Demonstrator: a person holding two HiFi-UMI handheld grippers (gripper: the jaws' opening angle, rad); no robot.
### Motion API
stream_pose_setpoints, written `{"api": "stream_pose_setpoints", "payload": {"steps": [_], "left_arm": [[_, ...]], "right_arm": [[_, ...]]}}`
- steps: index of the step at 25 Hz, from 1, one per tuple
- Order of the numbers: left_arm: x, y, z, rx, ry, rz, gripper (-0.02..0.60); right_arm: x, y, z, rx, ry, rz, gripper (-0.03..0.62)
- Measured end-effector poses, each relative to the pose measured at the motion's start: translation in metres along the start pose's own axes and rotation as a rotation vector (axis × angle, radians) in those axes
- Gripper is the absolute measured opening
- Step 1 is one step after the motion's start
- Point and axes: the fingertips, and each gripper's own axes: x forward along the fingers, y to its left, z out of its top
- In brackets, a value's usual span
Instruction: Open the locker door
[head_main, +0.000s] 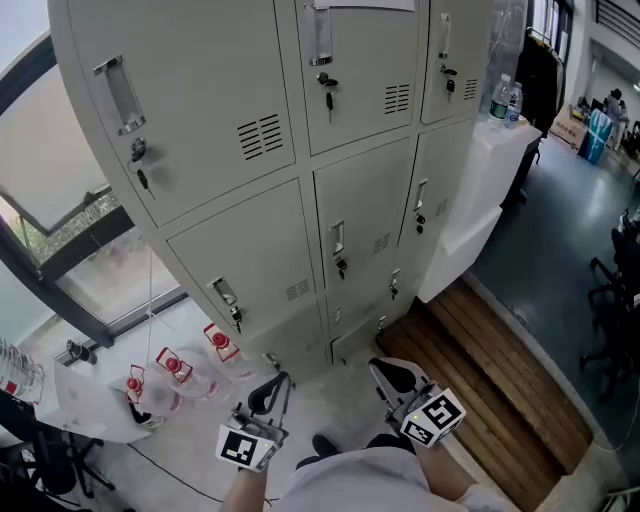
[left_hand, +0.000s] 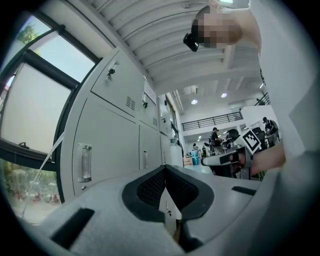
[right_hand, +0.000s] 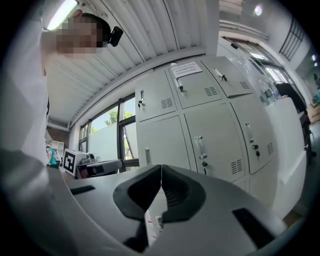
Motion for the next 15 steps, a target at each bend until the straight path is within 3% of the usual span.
{"api": "stream_pose_setpoints", "payload": {"steps": [4, 15], "left_arm": [[0.002, 0.025, -0.011, -0.059, -0.011, 0.041, 0.003], [0.022, 0.049, -0.018, -0.100, 0.007, 0.168, 0.003]], "right_arm": [[0.032, -0.014, 0.000, -0.003, 0.018, -0.013, 0.014], [0.090, -0.071, 0.019, -0.044, 0.038, -0.005, 0.023]]}}
